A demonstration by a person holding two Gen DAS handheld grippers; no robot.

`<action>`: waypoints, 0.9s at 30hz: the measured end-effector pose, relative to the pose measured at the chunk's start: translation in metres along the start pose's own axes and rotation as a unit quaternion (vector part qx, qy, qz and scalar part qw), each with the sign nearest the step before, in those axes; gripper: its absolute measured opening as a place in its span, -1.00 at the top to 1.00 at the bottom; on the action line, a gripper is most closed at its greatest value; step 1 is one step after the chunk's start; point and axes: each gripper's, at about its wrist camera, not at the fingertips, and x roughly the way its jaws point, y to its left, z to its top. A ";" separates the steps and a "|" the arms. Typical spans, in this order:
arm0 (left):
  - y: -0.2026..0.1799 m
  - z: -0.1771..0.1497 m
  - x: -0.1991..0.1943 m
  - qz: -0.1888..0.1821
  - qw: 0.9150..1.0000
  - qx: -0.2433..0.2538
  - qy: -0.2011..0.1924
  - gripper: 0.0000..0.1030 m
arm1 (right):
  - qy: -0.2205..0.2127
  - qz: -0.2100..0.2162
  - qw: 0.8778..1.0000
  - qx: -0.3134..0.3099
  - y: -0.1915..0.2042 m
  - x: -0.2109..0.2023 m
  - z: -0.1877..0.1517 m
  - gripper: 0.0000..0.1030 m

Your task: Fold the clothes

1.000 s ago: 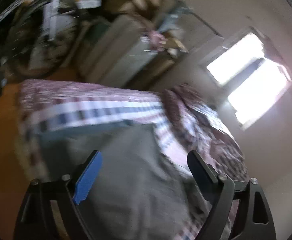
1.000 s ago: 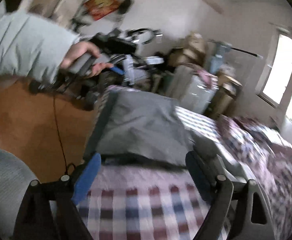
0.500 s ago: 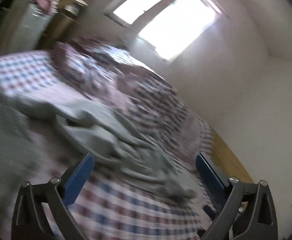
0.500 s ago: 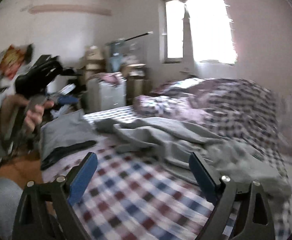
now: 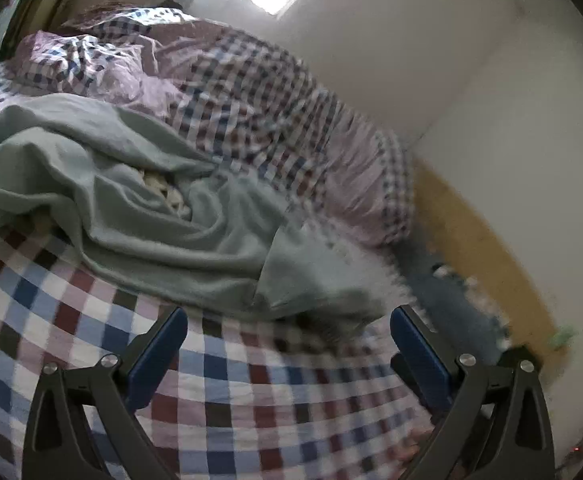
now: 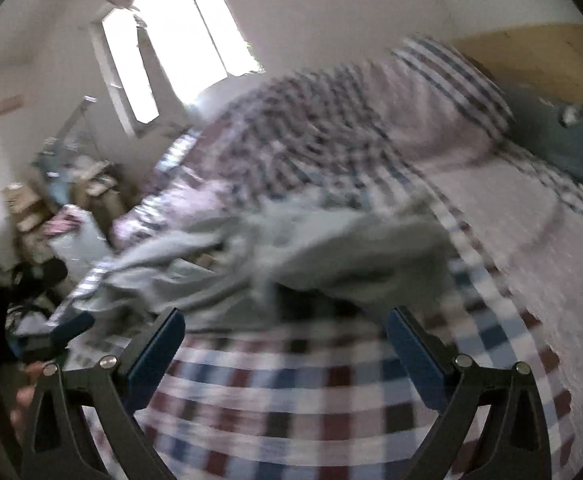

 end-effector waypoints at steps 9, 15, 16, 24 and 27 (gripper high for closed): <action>-0.006 -0.032 0.079 0.134 0.985 0.103 0.040 -1.00 | 0.129 -0.068 0.988 0.045 -0.040 0.075 -0.011 -1.00; 0.006 -0.047 0.115 0.184 0.971 0.124 0.086 -1.00 | 0.136 -0.104 0.985 0.000 -0.041 0.093 -0.011 -1.00; 0.006 -0.049 0.117 0.188 0.970 0.131 0.086 -1.00 | 0.138 -0.108 0.984 -0.012 -0.040 0.096 -0.012 -1.00; 0.007 -0.051 0.127 0.216 0.961 0.146 0.087 -1.00 | 0.144 -0.136 0.979 -0.053 -0.045 0.100 -0.023 -1.00; 0.006 -0.053 0.130 0.229 0.957 0.156 0.089 -1.00 | 0.142 -0.145 0.977 -0.058 -0.042 0.102 -0.025 -1.00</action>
